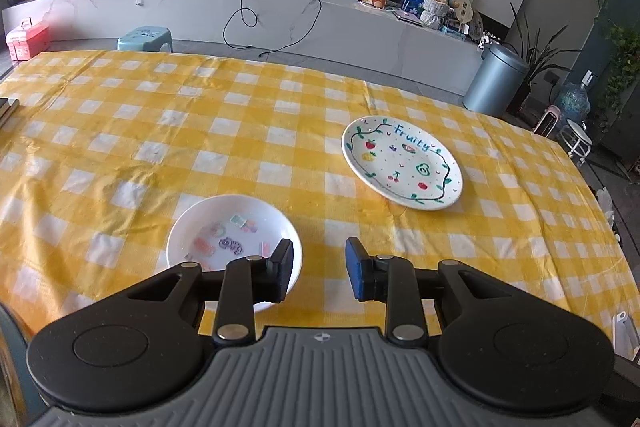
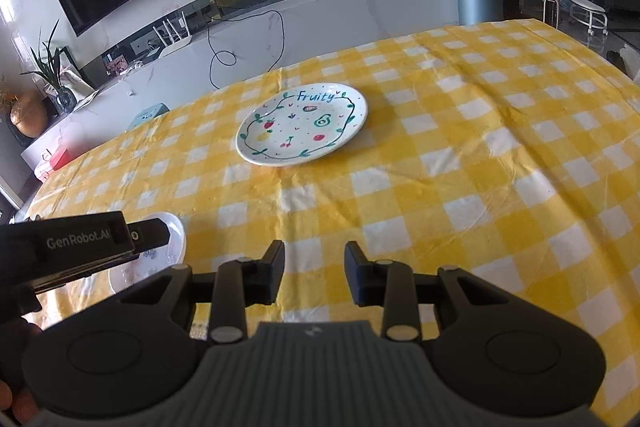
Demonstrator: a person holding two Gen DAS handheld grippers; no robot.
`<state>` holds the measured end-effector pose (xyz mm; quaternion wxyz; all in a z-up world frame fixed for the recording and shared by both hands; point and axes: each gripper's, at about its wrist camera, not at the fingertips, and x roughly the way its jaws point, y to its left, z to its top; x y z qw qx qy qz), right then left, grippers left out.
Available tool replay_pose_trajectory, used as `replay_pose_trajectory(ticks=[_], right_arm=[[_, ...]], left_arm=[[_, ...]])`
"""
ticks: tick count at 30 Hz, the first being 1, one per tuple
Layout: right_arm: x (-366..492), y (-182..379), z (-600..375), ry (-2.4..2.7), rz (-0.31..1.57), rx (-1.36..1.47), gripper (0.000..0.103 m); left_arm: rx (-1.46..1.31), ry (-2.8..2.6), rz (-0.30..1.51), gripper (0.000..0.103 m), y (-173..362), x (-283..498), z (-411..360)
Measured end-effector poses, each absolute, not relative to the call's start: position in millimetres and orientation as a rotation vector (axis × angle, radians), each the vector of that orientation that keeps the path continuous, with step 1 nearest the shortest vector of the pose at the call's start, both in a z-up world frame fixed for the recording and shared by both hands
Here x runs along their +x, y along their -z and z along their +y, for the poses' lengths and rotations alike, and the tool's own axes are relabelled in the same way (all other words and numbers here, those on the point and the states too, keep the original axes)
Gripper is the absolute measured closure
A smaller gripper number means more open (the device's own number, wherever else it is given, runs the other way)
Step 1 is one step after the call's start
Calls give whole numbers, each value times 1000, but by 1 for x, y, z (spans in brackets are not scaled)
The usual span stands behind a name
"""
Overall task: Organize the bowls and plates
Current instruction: 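Move both grippers to the rim of the white 'Fruity' plate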
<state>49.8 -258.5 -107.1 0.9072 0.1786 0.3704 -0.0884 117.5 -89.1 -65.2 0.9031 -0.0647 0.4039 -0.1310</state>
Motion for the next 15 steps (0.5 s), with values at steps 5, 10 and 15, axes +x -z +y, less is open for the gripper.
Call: replay_pose_trajectory(ticks=[5,10,15], right_arm=[[70,110,-273,199,763,377,71],[91,110,-289,180,749,423,71],[115,109,-308,166,731,452,71]], left_arm=[[-172,297,828,64,69,136,-97],[-214,333,836,63,72,159,-112],[-254,323,851,63,79,187,-121]])
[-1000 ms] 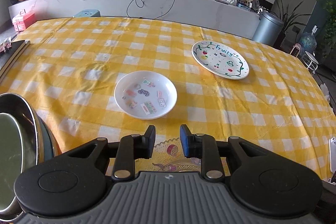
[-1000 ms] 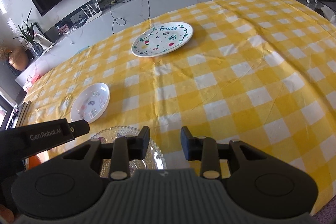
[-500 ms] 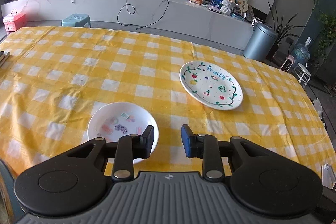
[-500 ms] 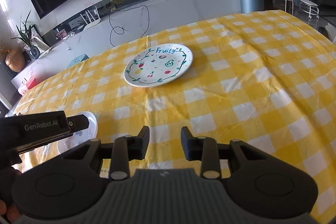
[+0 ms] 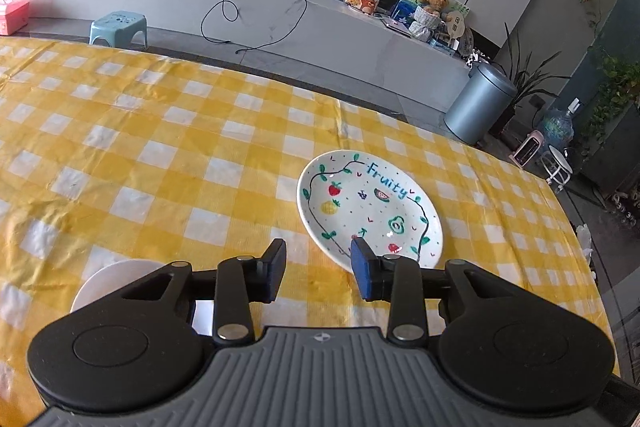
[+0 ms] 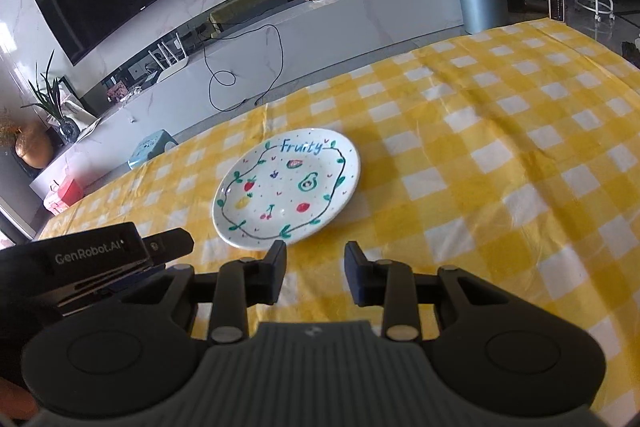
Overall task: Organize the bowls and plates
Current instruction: 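Move both grippers to the rim of the white 'Fruity' plate, then close both grippers on the 'Fruity' plate's rim and lift it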
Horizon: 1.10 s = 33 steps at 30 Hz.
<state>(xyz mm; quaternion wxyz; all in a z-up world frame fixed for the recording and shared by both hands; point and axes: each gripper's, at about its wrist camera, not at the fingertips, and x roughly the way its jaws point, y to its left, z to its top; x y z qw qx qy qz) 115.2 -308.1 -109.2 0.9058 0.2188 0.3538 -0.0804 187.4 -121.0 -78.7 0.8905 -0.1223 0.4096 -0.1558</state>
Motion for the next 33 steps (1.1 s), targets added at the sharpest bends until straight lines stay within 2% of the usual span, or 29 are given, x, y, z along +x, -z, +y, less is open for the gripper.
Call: replay_pose_trajectory(ticks=[7,15,22,29,33], right_arm=[[148,121,-341,183,734,517,74],[171,140,-365,175,737,597,84],[179,151,-374,153,732,652,89],[184,155,-376,131,712,688,92],[184,155,-372,152,708,682,96]], left_arm=[[-296,288,855,63,92,222,-122],[-373,286,885,63,115,241,-120],[-405,299,872,71,119,251,-121],[-396,299,872,87,122,256,-126],[-362,286,865,89,120,254,-132]])
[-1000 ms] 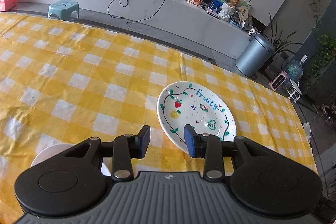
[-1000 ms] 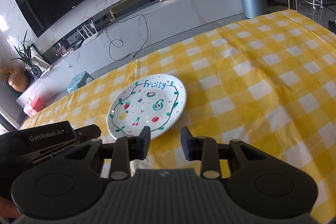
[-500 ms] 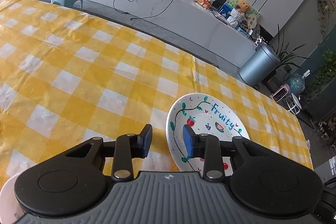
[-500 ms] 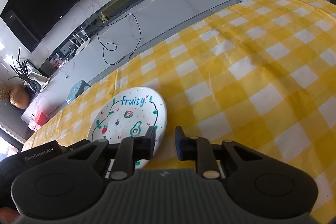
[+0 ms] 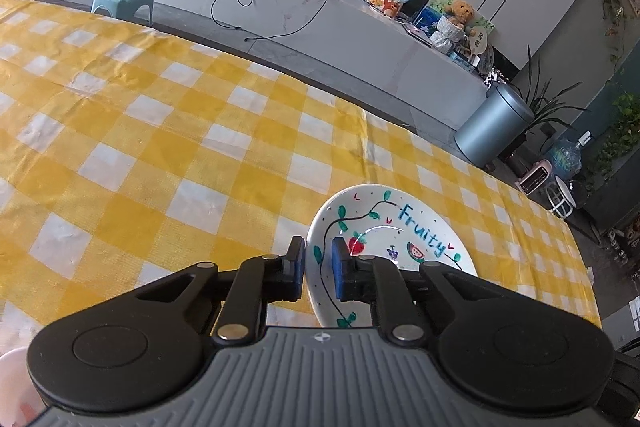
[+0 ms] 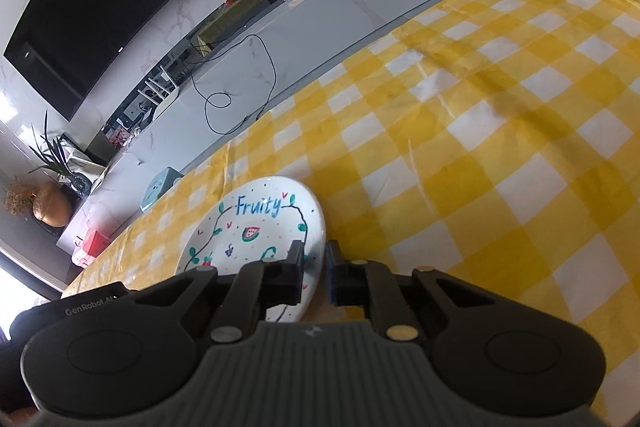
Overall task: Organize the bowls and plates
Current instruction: 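Close both grippers on the 'Fruity' plate's rim and lift it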
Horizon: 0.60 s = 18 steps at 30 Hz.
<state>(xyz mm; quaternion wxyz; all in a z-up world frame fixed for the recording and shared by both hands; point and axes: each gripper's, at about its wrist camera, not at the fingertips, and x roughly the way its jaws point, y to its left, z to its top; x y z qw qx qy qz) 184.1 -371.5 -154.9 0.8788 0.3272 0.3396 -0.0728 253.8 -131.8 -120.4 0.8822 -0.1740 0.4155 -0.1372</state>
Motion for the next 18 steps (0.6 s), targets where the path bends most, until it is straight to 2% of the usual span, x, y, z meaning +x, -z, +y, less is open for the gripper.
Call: replay_pose_trajectory(ticks=[9,18], right_arm=[[177,148,-370,162,737,700,96],[127,143,-356,208,759,724,96]], left_arm=[[-382,264,879,91,112,241,-125],[-400,269,924,91,112,195,-110]])
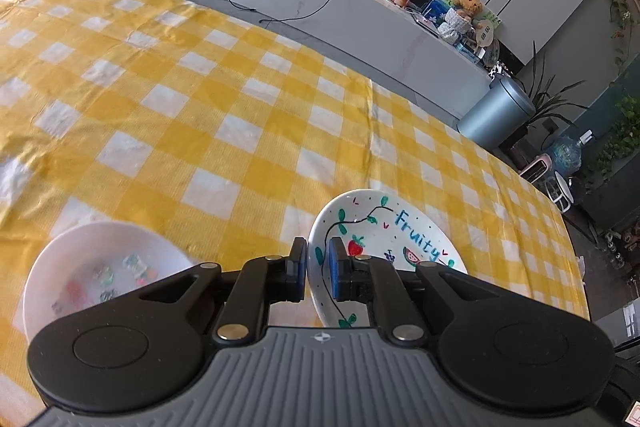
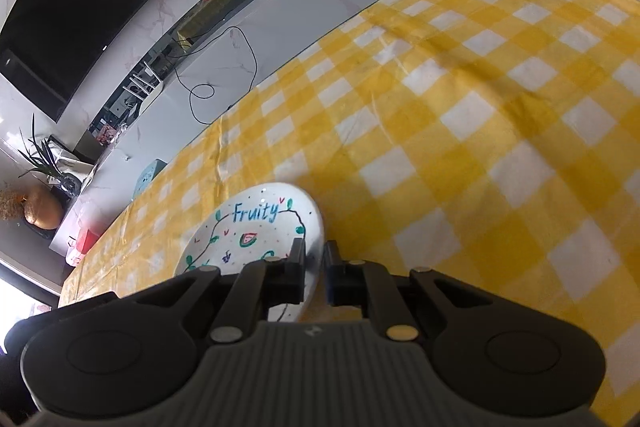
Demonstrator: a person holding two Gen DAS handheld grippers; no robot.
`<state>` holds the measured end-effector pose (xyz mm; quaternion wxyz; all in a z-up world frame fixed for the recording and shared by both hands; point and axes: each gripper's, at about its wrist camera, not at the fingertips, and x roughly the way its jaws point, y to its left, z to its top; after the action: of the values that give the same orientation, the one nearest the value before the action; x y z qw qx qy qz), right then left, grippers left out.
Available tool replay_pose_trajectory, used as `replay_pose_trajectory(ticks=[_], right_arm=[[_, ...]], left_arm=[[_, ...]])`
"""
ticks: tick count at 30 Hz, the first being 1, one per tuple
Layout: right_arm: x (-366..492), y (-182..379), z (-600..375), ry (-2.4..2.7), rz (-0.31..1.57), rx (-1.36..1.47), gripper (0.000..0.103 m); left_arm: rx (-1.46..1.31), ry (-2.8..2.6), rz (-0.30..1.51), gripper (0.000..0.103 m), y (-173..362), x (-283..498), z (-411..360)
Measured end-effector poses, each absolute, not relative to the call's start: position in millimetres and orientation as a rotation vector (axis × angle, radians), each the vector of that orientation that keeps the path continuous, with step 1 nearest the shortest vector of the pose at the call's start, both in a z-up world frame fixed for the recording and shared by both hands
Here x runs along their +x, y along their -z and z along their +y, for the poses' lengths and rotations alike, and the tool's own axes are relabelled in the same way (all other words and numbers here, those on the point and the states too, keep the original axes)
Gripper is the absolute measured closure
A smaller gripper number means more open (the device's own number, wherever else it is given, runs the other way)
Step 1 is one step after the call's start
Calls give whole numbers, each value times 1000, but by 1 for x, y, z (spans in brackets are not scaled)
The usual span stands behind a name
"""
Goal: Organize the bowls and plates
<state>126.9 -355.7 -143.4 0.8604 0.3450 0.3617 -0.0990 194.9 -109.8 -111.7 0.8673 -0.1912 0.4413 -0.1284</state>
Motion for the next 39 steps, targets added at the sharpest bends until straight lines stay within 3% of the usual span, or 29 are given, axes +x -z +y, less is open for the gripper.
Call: replay_pose_trajectory(ticks=[8,16,39], right_arm=[[94,148,-348,205,751,753,96],[100,154,-357,152,711,772,92],[69,138,-338,156,735,816,97]], left_arm=[[-411,285,942,91,117,177,-99],[-455,326,923,80,122,186,-97],[-427,296,898,85,99,145,-78]])
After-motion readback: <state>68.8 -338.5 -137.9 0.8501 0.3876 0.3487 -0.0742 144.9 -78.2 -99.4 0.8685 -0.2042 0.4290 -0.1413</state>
